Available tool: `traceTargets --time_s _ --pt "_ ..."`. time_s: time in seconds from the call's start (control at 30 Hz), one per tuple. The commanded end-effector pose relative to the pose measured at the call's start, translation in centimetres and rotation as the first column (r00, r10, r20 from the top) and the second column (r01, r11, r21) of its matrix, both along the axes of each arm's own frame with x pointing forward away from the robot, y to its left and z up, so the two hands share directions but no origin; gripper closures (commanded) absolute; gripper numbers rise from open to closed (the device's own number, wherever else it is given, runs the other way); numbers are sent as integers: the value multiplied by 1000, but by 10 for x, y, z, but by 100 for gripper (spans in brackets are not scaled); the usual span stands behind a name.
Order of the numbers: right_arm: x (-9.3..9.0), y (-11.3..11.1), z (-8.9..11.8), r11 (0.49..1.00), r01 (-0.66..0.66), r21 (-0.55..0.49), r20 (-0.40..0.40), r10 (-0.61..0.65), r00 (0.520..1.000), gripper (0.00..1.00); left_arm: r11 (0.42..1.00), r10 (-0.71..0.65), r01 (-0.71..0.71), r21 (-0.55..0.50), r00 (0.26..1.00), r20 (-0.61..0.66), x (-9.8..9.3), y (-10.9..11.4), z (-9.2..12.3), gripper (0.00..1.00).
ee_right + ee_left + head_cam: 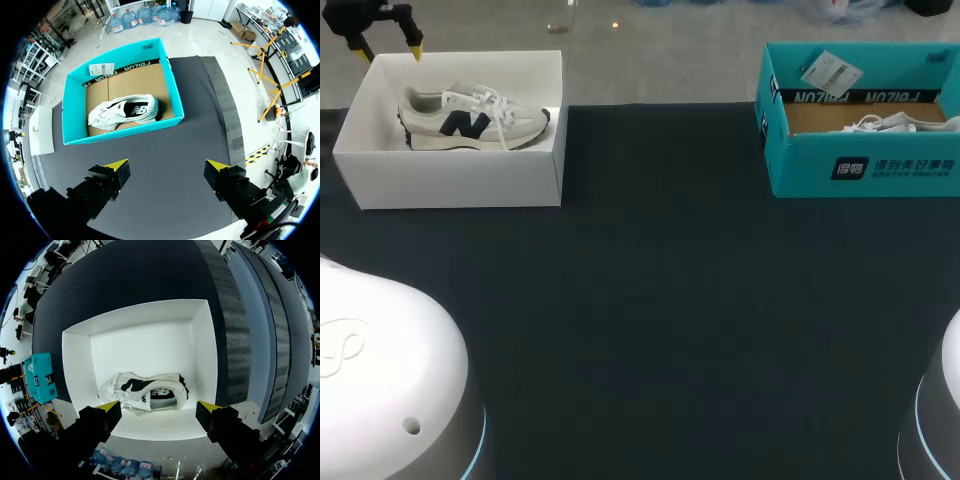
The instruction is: Take the shoe out of the shoebox, open the shoe tongue, remove and reinsert the insole, then place the shoe into the shoebox
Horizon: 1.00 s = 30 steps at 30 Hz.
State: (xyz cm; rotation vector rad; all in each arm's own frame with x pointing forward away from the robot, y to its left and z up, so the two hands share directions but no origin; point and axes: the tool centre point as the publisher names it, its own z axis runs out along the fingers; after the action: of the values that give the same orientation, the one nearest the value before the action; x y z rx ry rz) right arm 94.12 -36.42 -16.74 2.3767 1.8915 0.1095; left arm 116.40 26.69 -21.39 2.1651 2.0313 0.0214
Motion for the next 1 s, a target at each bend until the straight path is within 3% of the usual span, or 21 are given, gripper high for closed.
traceTargets --time_s 0.03,0.33,0.6,0.73,0.77,0.93,1.0 --pt "-1 0 0 1000 1 -1 2 -1 1000 0 1000 -1 1 2 1000 0 0 0 0 0" --pt "-1 0 0 1000 1 -1 2 -1 1000 0 998 14 -16 66 999 31 24 3 -9 0" --pt "-1 0 0 1000 1 -1 2 -1 1000 0 995 27 -31 95 999 46 39 15 -31 0" --pt "-1 0 0 1000 1 -1 2 -1 1000 0 994 26 -28 103 999 22 40 21 -39 35" --pt "-1 0 0 1000 1 -1 2 -1 1000 0 993 28 -30 112 999 16 41 23 -41 49" --pt "-1 0 0 1000 1 -1 2 -1 1000 0 993 20 -19 112 1000 -1 44 24 -49 59" --pt "-1 0 0 1000 1 -1 2 -1 1000 0 993 20 -19 113 1000 -4 44 25 -53 58"
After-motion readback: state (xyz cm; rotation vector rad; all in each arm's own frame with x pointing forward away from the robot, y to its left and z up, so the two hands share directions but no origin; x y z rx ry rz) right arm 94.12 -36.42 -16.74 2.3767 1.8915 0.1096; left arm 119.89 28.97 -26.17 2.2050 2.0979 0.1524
